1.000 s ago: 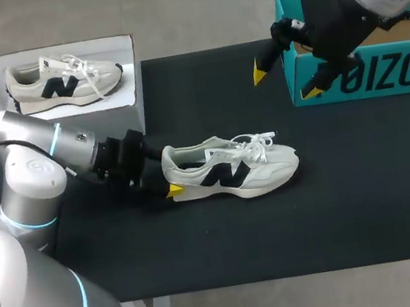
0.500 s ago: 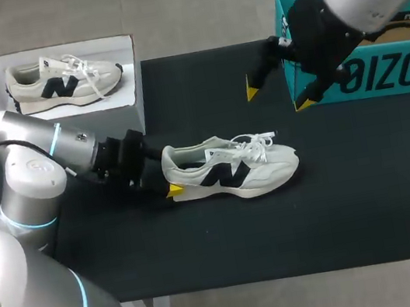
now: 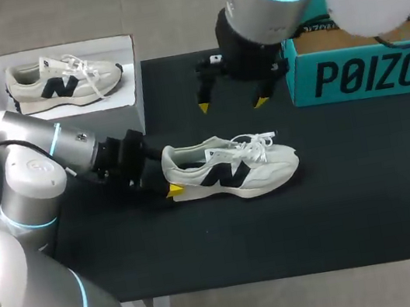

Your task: Take the shoe out of the shoebox, open the shoe tongue, remove and reinsert the insole, then place the shoe into the shoebox

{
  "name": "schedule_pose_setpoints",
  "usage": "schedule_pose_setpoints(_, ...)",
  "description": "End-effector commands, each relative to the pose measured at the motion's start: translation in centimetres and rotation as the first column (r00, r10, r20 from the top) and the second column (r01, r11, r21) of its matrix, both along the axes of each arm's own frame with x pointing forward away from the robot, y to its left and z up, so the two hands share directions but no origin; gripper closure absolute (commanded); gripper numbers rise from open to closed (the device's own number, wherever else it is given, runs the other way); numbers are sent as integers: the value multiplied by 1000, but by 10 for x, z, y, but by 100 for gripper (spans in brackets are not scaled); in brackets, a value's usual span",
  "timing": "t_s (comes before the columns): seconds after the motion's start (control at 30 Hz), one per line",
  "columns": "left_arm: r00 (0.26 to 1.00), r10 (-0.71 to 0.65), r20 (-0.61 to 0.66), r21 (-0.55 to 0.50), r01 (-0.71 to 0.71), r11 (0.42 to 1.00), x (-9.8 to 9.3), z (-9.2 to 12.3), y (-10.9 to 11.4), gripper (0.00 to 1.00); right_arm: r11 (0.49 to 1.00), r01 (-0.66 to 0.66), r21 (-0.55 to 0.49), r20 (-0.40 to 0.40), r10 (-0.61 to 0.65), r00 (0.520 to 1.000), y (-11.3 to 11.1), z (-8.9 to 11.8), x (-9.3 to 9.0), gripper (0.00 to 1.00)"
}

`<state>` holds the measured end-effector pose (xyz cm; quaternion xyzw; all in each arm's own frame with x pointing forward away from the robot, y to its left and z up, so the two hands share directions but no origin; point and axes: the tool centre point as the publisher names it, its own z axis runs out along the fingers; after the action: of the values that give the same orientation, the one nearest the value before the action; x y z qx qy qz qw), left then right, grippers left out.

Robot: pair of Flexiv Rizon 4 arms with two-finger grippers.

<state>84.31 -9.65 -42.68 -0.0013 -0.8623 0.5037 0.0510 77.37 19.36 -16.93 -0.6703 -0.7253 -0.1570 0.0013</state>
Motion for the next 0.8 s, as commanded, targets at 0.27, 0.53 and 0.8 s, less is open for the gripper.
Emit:
schedule_pose_setpoints(0.27, 1000, 0, -1, 1, 0, 1000, 0, -4, -4, 100, 972, 1, -235, -4, -2, 1000, 78, -39, 15, 0)
schedule_pose_setpoints(0.53, 1000, 0, -1, 1, 0, 1000, 0, -4, -4, 100, 943, -26, -333, -18, 21, 1000, 86, -71, 15, 0)
schedule_pose_setpoints(0.8, 1000, 0, -1, 1, 0, 1000, 0, -4, -4, 100, 884, 11, -468, -2, -13, 1000, 77, -101, 22, 0)
